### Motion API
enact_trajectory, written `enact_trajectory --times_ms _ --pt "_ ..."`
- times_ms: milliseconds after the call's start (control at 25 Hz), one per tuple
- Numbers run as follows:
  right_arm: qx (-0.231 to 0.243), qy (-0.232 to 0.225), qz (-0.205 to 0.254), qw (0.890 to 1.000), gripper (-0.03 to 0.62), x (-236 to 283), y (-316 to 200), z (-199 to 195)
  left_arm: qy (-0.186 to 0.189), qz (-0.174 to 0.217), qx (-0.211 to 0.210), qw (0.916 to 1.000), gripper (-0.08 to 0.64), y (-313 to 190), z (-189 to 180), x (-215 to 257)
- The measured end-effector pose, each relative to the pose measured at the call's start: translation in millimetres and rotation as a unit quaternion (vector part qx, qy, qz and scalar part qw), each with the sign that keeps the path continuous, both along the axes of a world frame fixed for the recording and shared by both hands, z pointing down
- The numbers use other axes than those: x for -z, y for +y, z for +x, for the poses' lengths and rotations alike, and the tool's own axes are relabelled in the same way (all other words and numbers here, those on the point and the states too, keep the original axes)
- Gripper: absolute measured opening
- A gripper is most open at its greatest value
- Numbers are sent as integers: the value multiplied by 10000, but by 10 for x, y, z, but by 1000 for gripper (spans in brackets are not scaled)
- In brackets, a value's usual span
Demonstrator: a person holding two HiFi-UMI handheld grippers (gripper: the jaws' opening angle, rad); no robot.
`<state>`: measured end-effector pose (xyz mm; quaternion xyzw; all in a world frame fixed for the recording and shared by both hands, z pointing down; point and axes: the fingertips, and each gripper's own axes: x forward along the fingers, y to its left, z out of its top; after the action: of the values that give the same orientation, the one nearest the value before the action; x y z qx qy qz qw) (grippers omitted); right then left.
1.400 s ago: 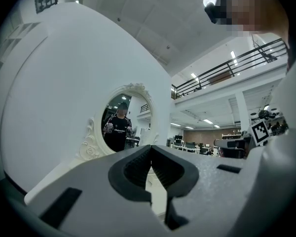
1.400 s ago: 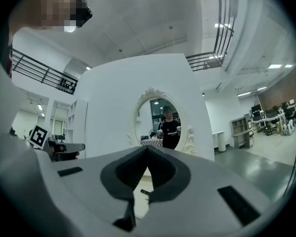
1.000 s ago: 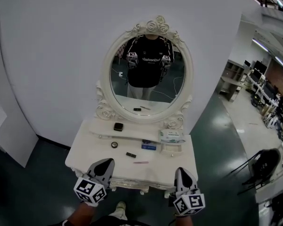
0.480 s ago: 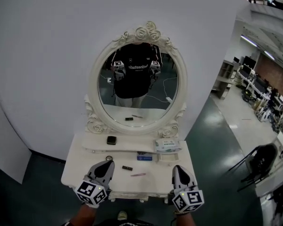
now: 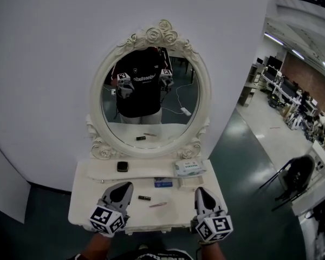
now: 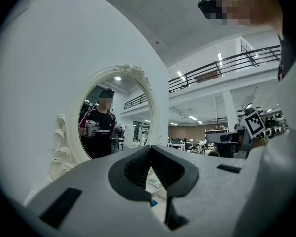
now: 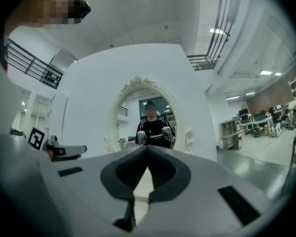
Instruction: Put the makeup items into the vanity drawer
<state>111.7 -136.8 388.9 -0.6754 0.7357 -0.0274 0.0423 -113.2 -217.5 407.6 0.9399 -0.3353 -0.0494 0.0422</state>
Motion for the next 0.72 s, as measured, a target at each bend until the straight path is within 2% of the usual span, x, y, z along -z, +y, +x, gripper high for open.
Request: enact_trajectory --times_ms 560,640,720 --pt "107 -13 -112 9999 3 -94 -197 -35 -21 -41 -292 9996 10 -76 157 -122" --pt "132 -20 -121 9998 3 -107 -214 -61 -145 -19 -473 9988 99 -34 212 -148" --pt "161 -33 -141 9998 3 -126 -224 -83 -232 -9 -586 9980 139 -4 264 -175"
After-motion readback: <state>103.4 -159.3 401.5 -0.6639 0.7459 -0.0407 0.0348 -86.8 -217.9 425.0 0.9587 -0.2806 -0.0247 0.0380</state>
